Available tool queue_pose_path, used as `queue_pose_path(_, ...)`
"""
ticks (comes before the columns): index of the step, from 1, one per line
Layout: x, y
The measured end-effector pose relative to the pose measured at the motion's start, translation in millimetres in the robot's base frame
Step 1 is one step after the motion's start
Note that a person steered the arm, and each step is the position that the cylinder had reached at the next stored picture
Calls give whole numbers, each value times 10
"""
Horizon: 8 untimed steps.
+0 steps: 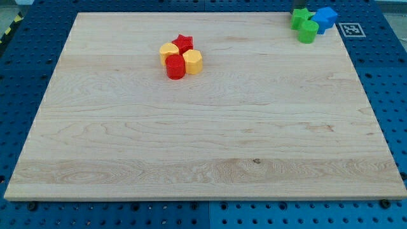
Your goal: Move blue cube closer to green circle
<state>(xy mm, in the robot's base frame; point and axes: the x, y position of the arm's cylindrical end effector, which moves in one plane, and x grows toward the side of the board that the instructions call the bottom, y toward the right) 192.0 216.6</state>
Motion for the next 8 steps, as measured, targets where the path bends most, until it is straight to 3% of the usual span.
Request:
queue_pose_path(2, -9, 17)
queue_pose_path(4, -1, 845)
queue_pose_path(8, 571, 811)
